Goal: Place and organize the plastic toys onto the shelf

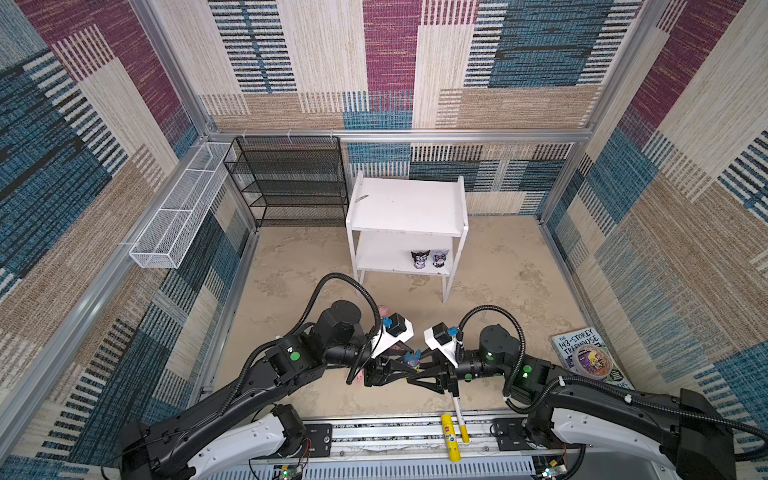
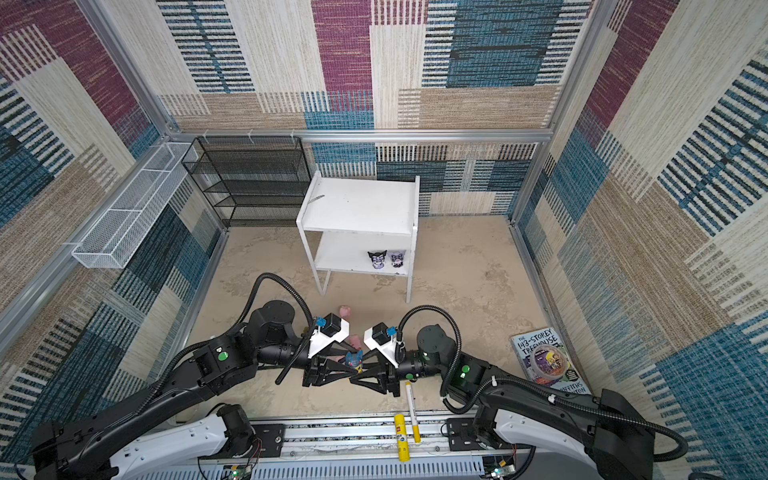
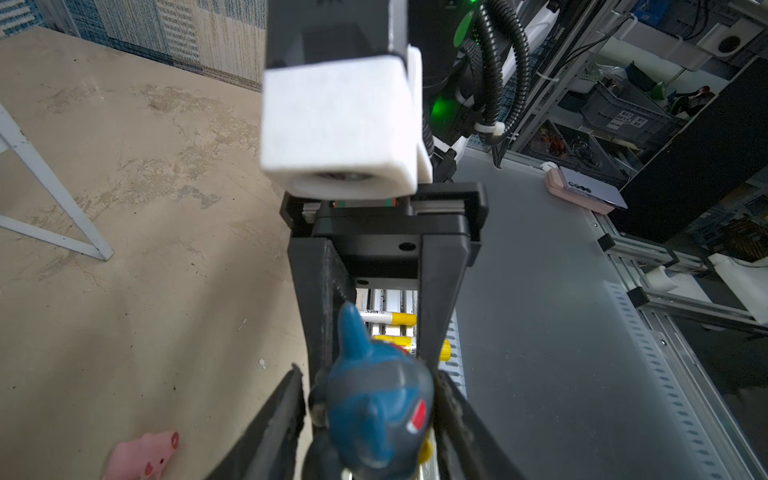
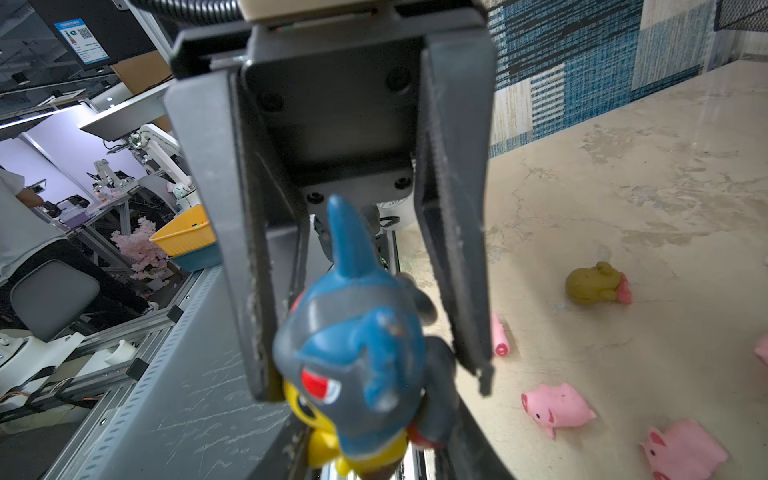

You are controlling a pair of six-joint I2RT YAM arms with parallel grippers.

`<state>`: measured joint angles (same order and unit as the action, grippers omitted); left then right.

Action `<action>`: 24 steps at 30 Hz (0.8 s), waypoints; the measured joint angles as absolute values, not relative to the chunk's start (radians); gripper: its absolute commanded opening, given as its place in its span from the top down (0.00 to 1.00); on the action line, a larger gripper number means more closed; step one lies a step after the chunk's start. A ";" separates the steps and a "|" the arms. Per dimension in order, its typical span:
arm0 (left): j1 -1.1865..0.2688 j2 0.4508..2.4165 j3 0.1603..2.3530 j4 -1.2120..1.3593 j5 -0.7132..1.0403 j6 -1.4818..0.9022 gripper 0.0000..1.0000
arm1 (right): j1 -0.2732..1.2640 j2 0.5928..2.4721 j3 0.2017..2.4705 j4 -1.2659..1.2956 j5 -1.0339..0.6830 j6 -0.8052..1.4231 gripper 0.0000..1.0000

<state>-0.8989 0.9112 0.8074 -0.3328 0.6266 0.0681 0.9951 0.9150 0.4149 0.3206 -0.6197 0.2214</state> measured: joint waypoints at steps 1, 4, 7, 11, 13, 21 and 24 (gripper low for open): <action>-0.899 0.912 0.807 -0.333 0.625 0.070 0.58 | 0.995 0.918 0.416 0.318 -0.620 0.223 0.68; -0.899 0.923 0.808 -0.336 0.628 0.071 0.63 | 0.994 0.924 0.419 0.307 -0.618 0.224 0.68; -0.899 0.940 0.813 -0.348 0.632 0.075 0.75 | 0.994 0.928 0.424 0.279 -0.618 0.223 0.67; -0.899 0.942 0.815 -0.358 0.628 0.078 0.83 | 0.994 0.932 0.426 0.271 -0.618 0.224 0.59; -0.899 0.942 0.815 -0.358 0.625 0.078 0.85 | 0.994 0.932 0.426 0.271 -0.616 0.224 0.48; -0.899 0.920 0.768 -0.263 0.460 0.079 0.85 | 0.995 0.863 0.391 0.272 -0.507 0.229 0.22; -0.892 0.934 0.756 -0.209 0.399 0.105 0.86 | 0.995 0.798 0.373 0.226 -0.459 0.236 0.19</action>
